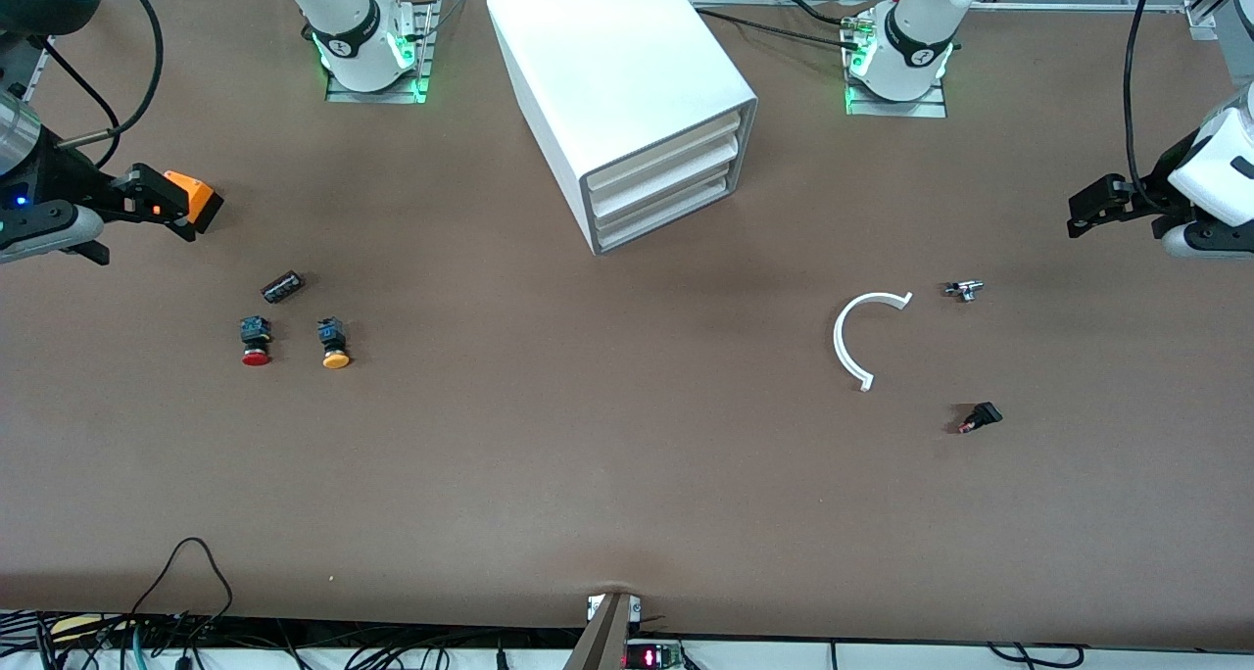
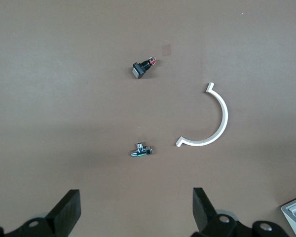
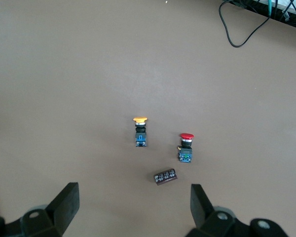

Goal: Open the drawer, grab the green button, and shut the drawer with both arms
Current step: 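Move the left gripper toward the white cabinet's lower drawer handle, then grasp the lower drawer handle with the left gripper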

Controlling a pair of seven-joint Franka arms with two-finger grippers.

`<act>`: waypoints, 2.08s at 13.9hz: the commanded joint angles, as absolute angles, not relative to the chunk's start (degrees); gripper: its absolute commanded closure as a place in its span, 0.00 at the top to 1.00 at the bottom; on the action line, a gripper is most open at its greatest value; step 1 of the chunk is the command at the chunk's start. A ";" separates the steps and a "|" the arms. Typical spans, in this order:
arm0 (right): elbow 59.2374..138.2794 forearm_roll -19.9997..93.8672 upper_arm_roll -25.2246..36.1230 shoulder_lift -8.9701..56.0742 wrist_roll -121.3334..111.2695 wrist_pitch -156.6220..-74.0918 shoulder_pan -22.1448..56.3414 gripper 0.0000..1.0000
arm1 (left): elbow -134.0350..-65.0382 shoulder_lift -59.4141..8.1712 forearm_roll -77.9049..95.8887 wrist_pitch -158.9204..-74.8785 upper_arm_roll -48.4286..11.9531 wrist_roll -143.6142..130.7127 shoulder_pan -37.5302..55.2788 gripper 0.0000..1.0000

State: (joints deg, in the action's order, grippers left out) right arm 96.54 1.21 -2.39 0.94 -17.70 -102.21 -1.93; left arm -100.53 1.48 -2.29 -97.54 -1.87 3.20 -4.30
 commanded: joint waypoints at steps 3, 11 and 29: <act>95.19 1.32 -2.81 1.49 -16.88 -101.69 -2.37 1.00 | -100.19 1.76 -3.25 -96.42 -1.67 4.75 -3.87 1.00; 95.19 1.32 -2.81 1.49 -16.88 -101.78 -2.37 1.00 | -100.11 -1.40 2.70 -89.22 -5.70 5.10 -3.43 1.00; 95.19 1.32 -2.81 1.58 -16.88 -101.87 -2.46 1.00 | -103.35 -33.47 46.83 -95.53 -17.05 35.47 -2.02 0.88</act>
